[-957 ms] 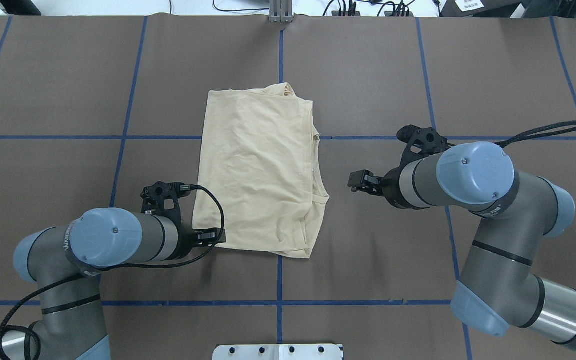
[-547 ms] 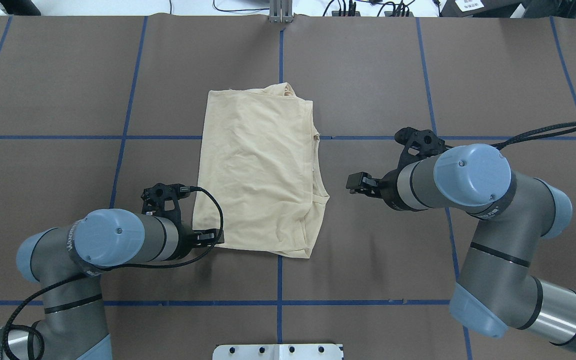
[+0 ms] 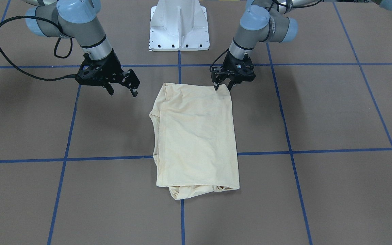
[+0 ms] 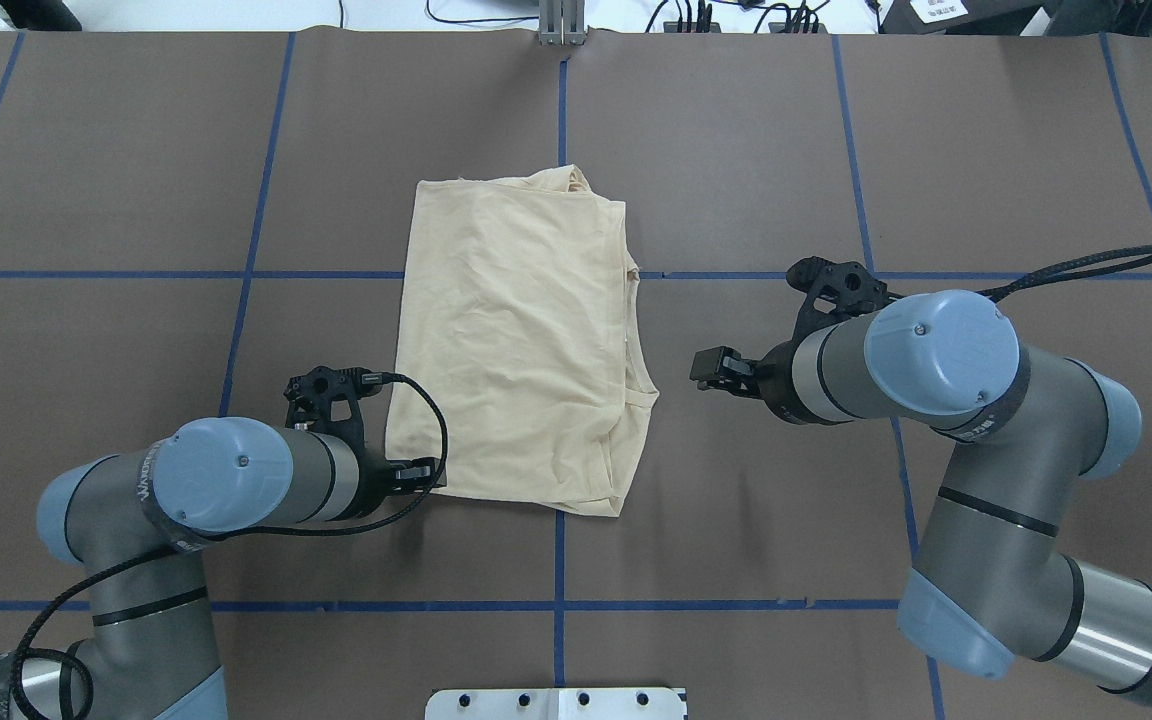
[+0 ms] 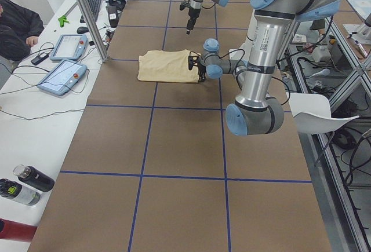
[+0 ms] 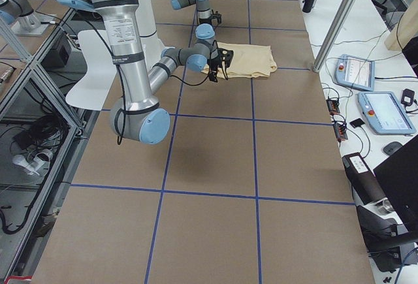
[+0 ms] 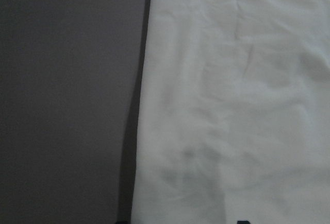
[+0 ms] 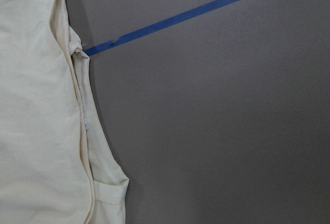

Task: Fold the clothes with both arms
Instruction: 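Move both grippers to the shirt edge nearest the robot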

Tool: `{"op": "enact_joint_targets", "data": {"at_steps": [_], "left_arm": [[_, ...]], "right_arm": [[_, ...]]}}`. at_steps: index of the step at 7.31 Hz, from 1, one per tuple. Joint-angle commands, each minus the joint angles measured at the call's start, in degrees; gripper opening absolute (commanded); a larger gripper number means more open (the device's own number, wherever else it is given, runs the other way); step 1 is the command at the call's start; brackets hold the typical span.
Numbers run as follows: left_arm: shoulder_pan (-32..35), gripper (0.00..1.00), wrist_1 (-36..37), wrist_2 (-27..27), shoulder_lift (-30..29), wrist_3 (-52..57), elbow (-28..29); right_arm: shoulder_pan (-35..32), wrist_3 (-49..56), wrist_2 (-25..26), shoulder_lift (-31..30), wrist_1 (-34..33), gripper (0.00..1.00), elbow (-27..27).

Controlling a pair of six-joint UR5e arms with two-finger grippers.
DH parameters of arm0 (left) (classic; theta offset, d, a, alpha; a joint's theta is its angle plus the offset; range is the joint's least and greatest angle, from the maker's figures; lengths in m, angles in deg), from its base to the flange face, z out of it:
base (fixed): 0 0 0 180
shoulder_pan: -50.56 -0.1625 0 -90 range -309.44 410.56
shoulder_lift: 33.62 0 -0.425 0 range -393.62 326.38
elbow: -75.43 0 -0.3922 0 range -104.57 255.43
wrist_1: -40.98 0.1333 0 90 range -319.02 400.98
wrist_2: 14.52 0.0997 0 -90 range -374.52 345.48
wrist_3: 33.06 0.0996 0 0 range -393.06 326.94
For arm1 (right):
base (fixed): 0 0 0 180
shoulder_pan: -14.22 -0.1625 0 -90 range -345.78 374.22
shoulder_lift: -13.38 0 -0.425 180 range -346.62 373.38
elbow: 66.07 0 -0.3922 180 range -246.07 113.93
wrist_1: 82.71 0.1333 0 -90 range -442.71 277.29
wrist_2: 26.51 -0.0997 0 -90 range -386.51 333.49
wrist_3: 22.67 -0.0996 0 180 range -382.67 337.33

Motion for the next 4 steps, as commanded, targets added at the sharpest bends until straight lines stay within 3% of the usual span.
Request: {"op": "enact_joint_targets", "data": {"at_steps": [1,2,3,4], "left_arm": [[0.0,0.57,0.0,0.0,-0.1,0.1,0.2],[0.0,0.35,0.0,0.0,-0.2,0.0,0.2],[0.1,0.0,0.1,0.0,-0.2,0.0,0.0],[0.3,0.0,0.1,-0.2,-0.2,0.1,-0.6]], "right_arm": [[0.0,0.0,0.0,0.0,0.0,1.0,0.0],[0.1,0.0,0.0,0.0,-0.1,1.0,0.0],[0.7,0.0,0.5,-0.1,0.0,1.0,0.2],[2.6,-0.8,3.1,0.0,-0.1,1.0,0.3]]}}
